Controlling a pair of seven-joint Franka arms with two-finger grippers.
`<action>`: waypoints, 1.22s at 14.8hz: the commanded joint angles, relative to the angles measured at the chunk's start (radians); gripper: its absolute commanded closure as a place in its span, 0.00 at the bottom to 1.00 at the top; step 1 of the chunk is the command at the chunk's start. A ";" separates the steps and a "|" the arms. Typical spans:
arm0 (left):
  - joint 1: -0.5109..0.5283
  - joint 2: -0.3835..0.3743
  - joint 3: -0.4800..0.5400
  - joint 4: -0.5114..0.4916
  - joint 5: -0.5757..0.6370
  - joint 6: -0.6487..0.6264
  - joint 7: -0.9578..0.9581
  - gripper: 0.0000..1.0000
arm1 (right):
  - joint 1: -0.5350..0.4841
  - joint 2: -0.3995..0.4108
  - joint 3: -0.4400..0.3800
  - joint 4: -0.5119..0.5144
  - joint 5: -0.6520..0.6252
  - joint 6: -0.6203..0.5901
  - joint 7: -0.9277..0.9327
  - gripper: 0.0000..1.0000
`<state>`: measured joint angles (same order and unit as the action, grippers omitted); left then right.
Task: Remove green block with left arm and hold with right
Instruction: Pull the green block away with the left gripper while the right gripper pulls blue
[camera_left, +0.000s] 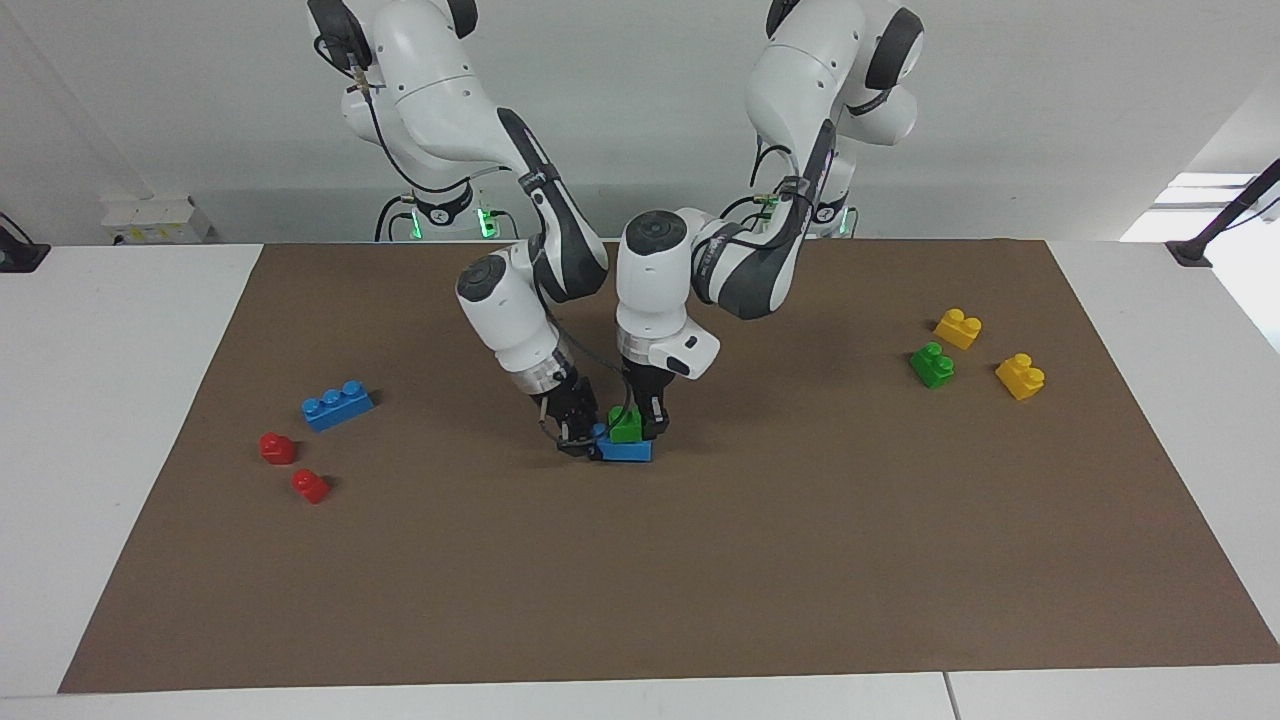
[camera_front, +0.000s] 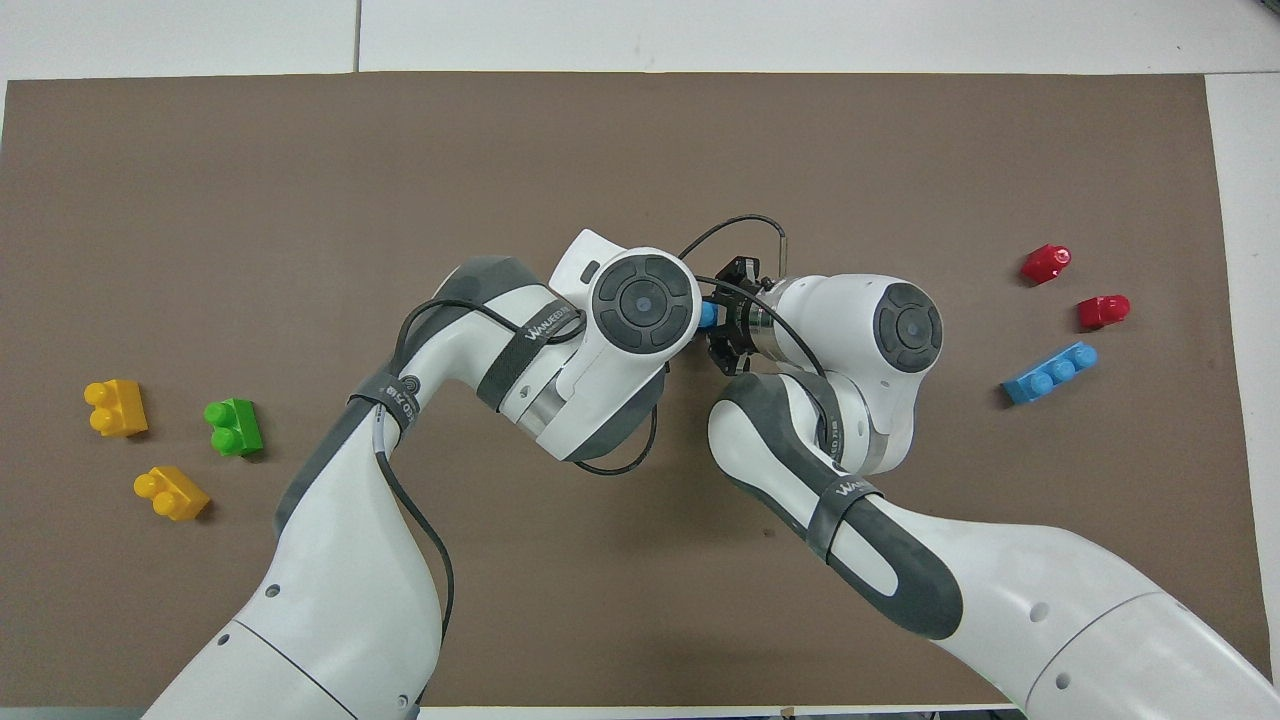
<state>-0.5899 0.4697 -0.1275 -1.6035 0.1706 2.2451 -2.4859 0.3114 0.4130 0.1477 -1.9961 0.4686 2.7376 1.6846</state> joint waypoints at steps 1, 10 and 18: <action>-0.004 -0.140 0.006 -0.055 -0.045 -0.054 -0.018 1.00 | 0.009 0.003 0.007 -0.003 0.031 0.010 0.003 1.00; 0.126 -0.293 0.006 -0.133 -0.051 -0.289 0.330 1.00 | -0.131 -0.036 0.001 0.170 0.005 -0.284 -0.066 1.00; 0.428 -0.299 0.006 -0.179 -0.125 -0.268 0.868 1.00 | -0.490 -0.059 0.003 0.286 0.008 -0.671 -0.524 1.00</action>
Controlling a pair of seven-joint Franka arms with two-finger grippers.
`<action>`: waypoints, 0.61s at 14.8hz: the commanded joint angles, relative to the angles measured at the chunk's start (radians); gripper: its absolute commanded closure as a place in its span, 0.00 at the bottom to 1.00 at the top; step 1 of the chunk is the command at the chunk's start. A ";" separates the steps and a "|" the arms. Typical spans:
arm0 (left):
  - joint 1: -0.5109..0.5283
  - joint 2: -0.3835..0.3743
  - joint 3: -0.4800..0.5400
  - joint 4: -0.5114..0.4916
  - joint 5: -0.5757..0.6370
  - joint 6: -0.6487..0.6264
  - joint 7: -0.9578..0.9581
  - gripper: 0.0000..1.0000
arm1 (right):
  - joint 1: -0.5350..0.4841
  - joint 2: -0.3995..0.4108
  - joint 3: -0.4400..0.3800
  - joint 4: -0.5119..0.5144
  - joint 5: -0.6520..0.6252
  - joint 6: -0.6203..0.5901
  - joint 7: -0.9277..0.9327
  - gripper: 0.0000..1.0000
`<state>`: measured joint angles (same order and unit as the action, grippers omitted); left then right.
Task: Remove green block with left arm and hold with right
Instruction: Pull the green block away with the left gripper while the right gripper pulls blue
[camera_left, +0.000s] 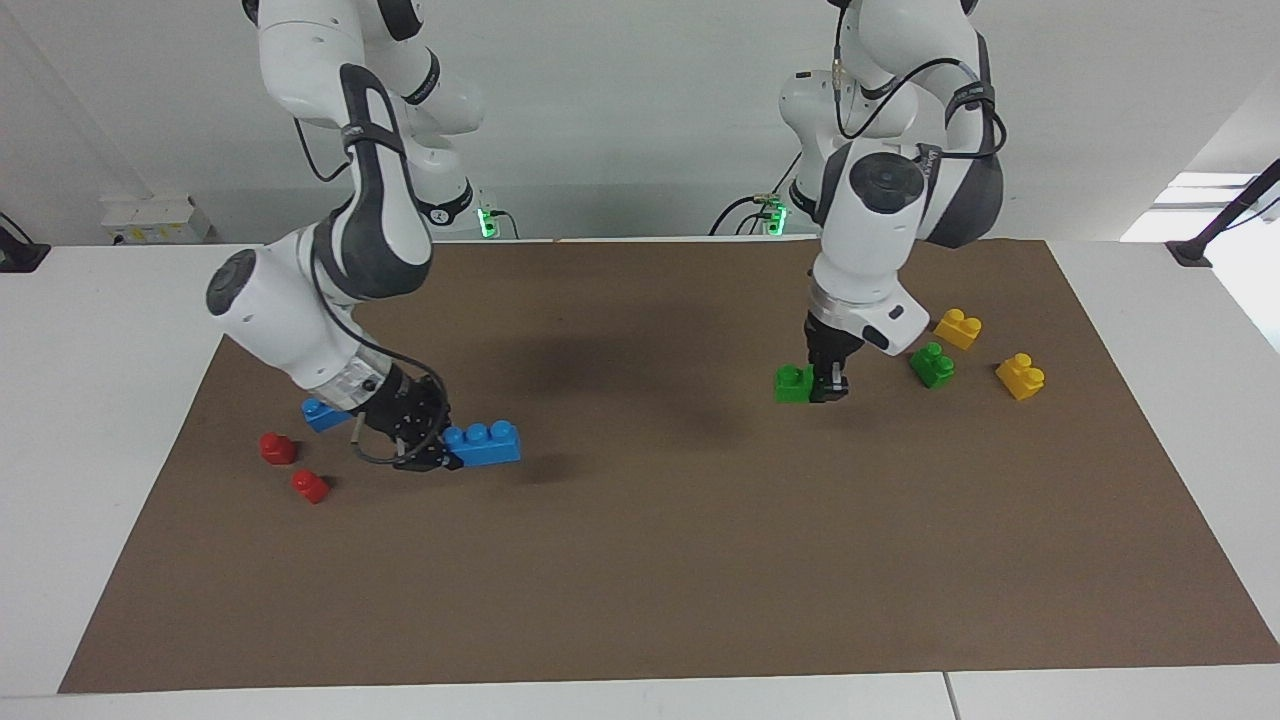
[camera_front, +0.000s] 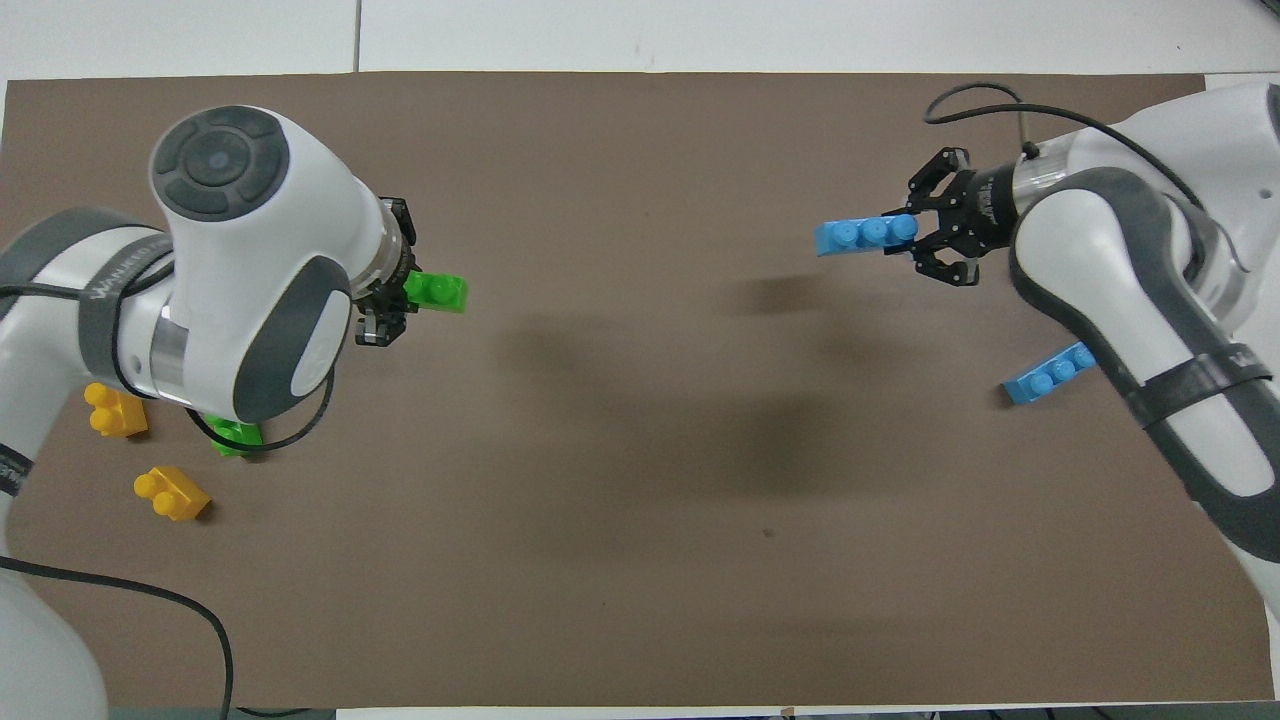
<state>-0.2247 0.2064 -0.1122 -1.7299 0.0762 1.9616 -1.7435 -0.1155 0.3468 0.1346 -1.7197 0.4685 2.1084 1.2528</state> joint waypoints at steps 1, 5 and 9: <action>0.093 -0.039 -0.009 -0.065 -0.035 0.029 0.203 1.00 | -0.099 0.006 0.016 0.005 0.009 -0.063 -0.117 1.00; 0.189 -0.073 -0.009 -0.178 -0.039 0.147 0.486 1.00 | -0.168 0.024 0.014 0.000 -0.027 -0.103 -0.171 1.00; 0.249 -0.076 -0.007 -0.244 -0.041 0.221 0.665 1.00 | -0.196 0.058 0.013 -0.001 -0.030 -0.087 -0.239 1.00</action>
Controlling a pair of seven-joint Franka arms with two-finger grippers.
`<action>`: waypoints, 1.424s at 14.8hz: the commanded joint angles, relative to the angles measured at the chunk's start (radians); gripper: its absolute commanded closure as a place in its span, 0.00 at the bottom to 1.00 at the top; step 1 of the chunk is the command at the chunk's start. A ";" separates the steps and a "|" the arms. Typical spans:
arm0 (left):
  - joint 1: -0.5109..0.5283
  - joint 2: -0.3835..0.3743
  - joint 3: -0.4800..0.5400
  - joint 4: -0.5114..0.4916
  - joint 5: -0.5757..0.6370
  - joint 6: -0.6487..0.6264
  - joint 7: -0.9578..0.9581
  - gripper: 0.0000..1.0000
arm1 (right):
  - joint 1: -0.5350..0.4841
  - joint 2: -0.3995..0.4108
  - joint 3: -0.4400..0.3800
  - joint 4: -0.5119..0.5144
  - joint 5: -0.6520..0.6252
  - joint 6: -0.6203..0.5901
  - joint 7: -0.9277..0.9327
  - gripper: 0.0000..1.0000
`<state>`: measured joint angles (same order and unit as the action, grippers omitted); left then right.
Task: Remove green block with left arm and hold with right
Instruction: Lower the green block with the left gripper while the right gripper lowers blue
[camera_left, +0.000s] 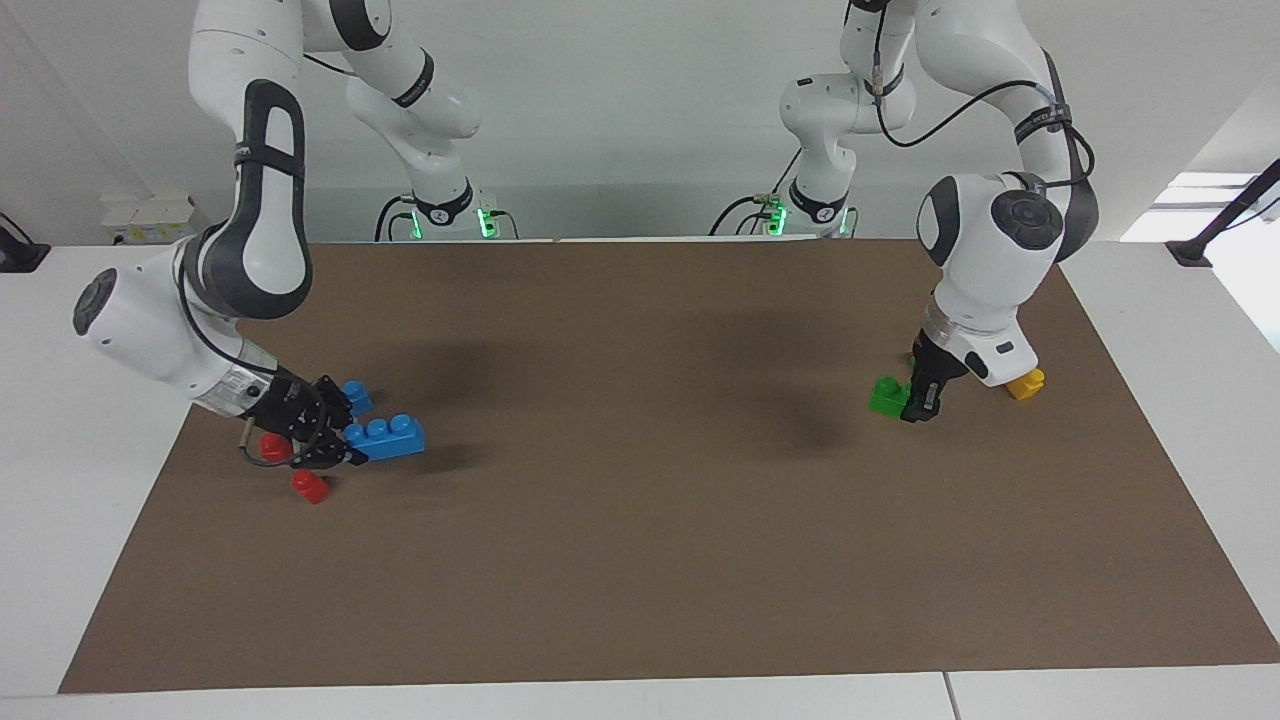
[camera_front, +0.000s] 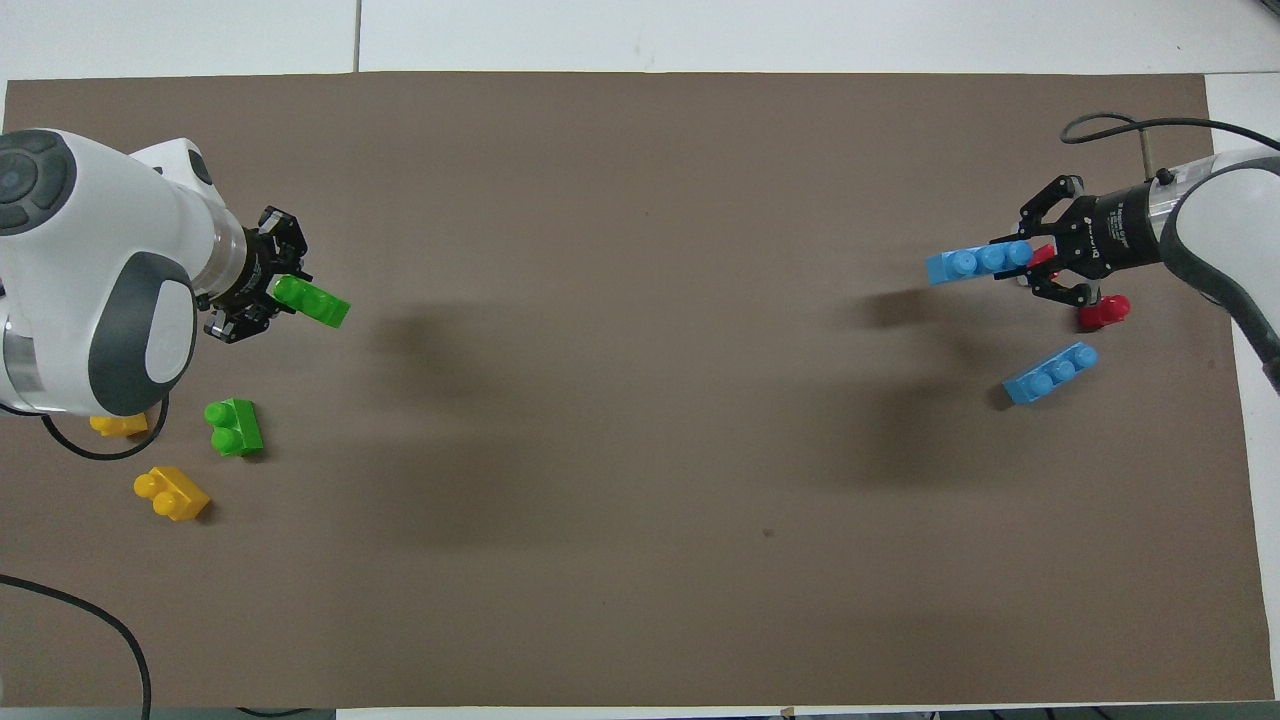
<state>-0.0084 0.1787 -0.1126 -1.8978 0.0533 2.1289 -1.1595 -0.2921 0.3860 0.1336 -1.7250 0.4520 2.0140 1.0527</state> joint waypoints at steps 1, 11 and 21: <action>0.050 -0.045 -0.009 -0.087 -0.018 0.074 0.115 1.00 | -0.021 0.027 0.014 0.002 -0.013 0.015 -0.052 1.00; 0.182 0.016 -0.009 -0.159 -0.029 0.239 0.333 1.00 | -0.041 0.068 0.012 -0.036 -0.013 0.136 -0.057 1.00; 0.197 0.094 -0.007 -0.162 -0.029 0.316 0.405 1.00 | -0.059 0.050 0.012 -0.131 -0.015 0.213 -0.056 1.00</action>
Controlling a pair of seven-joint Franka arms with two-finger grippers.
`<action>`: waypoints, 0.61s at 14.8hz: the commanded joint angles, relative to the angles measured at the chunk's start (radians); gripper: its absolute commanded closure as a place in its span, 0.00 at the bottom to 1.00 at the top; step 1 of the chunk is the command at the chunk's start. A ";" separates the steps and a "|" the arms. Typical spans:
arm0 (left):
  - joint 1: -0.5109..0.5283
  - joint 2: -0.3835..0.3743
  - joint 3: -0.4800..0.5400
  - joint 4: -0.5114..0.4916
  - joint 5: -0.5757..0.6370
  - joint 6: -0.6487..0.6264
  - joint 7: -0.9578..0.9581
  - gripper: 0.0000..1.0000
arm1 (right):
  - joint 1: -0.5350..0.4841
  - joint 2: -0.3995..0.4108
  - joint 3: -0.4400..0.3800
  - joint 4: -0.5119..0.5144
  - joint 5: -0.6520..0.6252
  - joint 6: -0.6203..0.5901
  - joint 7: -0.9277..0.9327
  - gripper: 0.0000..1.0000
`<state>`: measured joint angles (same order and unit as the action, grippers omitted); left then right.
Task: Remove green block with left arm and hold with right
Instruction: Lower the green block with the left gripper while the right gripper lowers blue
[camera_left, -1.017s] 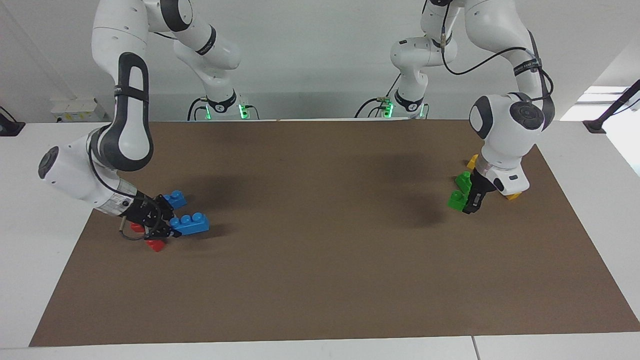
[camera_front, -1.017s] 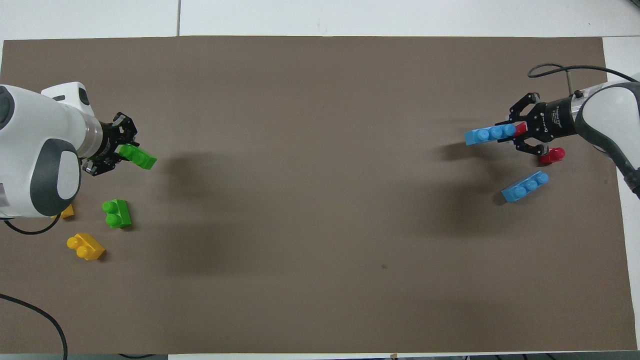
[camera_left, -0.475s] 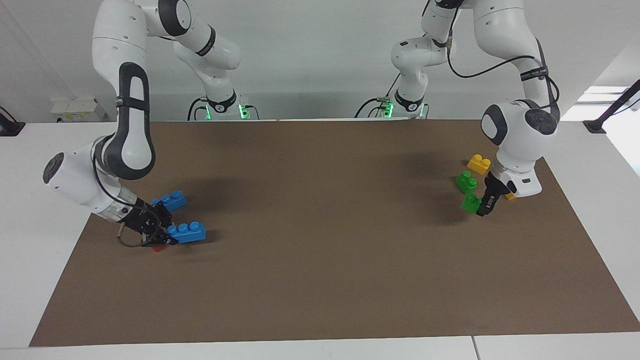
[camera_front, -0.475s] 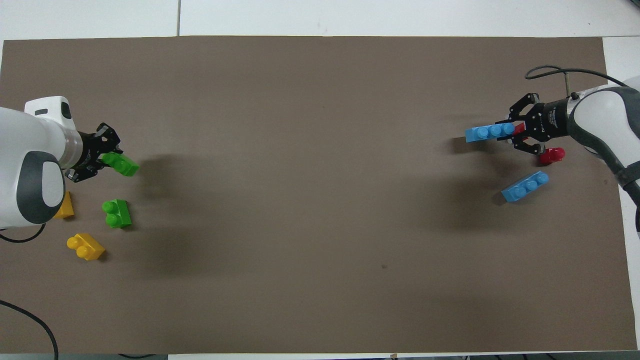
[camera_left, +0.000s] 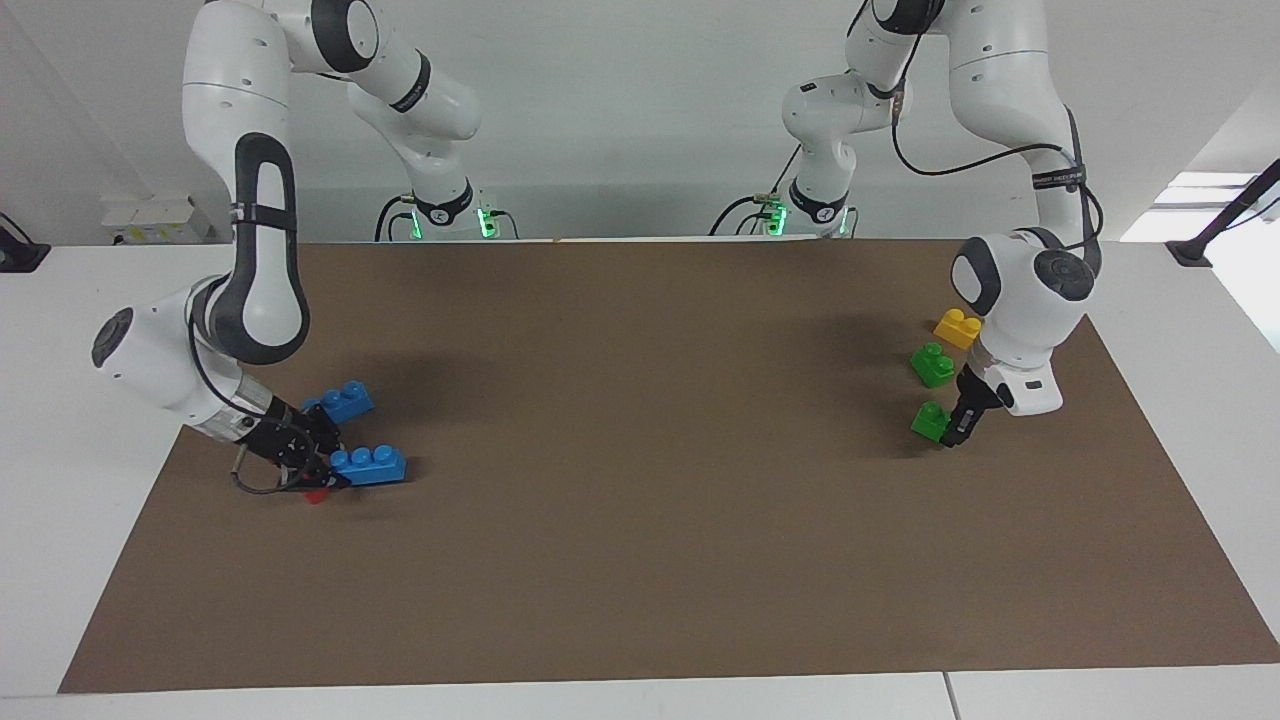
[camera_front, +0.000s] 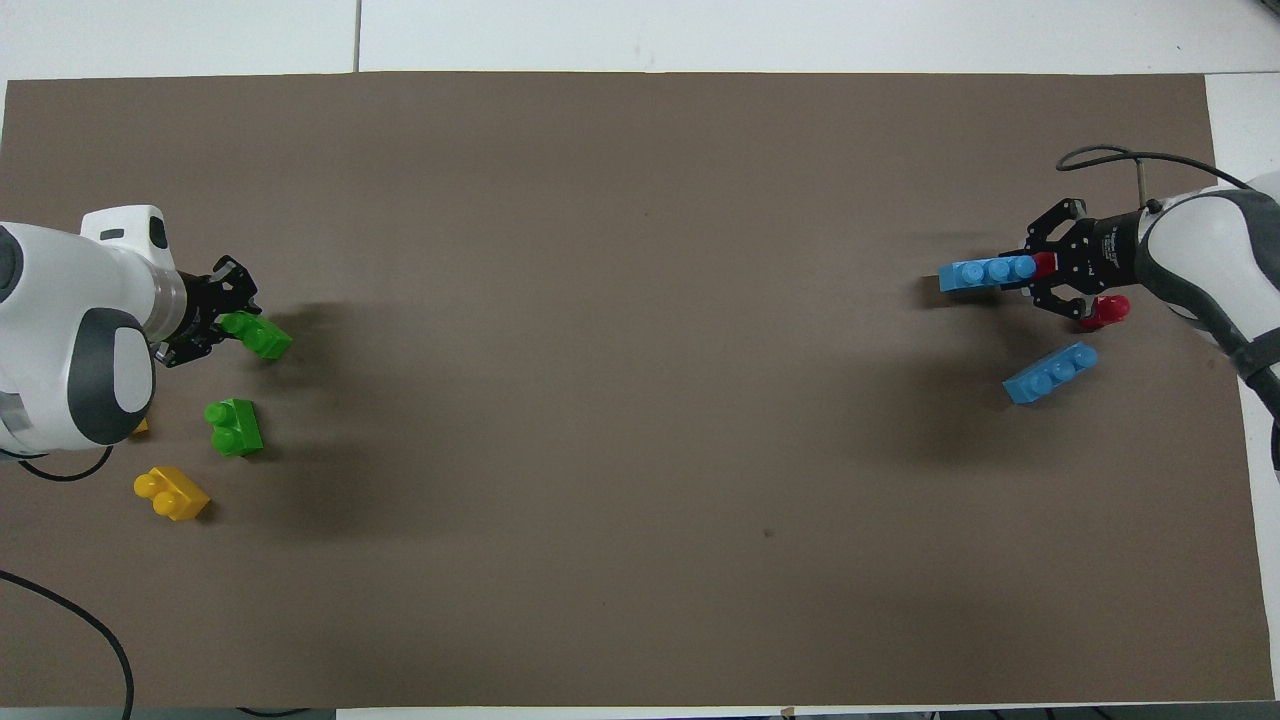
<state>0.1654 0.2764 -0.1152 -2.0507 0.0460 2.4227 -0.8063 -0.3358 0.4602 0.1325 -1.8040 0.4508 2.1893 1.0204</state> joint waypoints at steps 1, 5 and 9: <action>0.038 -0.003 -0.006 -0.008 -0.021 0.022 0.067 1.00 | -0.015 -0.026 0.013 -0.057 -0.012 0.044 -0.023 1.00; 0.051 0.015 -0.004 -0.016 -0.021 0.065 0.081 1.00 | -0.005 -0.035 0.015 -0.080 -0.012 0.030 -0.014 1.00; 0.052 0.026 -0.003 -0.019 -0.023 0.090 0.084 1.00 | -0.002 -0.046 0.015 -0.101 -0.012 0.018 -0.013 1.00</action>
<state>0.2094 0.2968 -0.1152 -2.0510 0.0459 2.4751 -0.7513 -0.3329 0.4441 0.1410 -1.8595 0.4508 2.2078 1.0204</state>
